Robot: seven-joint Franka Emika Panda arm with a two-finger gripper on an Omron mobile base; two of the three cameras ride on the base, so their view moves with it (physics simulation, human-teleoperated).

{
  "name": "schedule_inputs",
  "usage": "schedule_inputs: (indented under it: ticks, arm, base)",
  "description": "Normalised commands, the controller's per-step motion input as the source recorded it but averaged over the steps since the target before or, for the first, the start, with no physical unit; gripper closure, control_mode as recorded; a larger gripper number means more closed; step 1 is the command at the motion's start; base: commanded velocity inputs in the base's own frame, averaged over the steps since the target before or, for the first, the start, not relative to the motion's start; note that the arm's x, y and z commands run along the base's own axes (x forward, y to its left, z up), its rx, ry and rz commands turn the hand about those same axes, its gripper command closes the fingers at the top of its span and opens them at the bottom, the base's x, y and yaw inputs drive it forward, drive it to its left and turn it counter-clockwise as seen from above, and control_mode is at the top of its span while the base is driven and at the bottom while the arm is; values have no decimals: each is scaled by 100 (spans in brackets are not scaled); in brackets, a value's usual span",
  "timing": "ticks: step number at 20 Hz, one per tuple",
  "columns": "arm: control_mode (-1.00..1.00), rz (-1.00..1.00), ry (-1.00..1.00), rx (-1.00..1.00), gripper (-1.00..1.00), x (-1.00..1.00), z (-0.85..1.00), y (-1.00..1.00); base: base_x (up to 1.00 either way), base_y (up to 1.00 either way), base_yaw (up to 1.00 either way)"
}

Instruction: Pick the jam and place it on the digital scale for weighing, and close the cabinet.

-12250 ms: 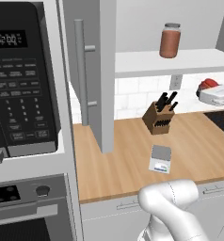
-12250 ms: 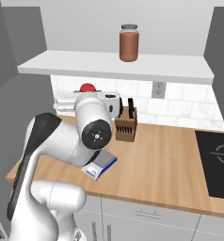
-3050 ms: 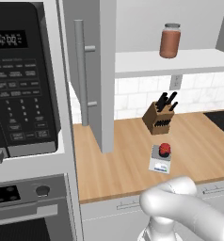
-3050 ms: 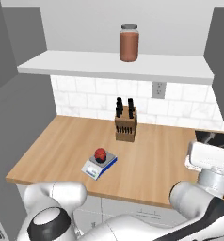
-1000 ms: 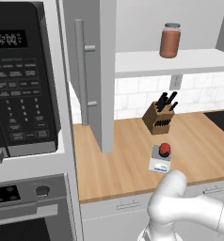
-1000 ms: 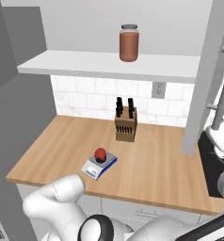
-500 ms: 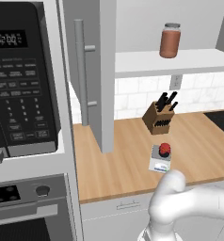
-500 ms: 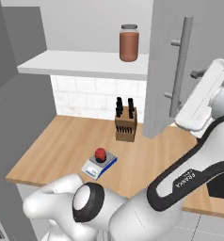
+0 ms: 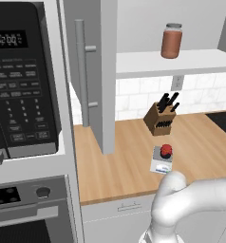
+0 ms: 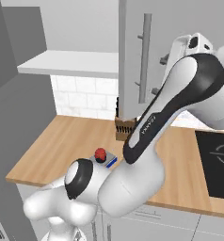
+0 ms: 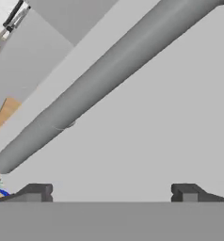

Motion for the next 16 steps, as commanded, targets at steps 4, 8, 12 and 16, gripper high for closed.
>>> schedule_inputs:
  ticks: [4, 8, 12, 16]
  arm:
    - [-100, -29, 5, 15, -100, 99, -100, 99]
    - [-100, -31, 8, 48, -100, 100, -100, 53]
    - [-100, -31, -1, 50, -100, 100, -100, 45]
    - [-100, -47, -6, 7, -100, 100, -21, 95]
  base:
    - [0, 0, 0]
    - [0, 0, 0]
    - [0, 0, 0]
    - [0, 0, 0]
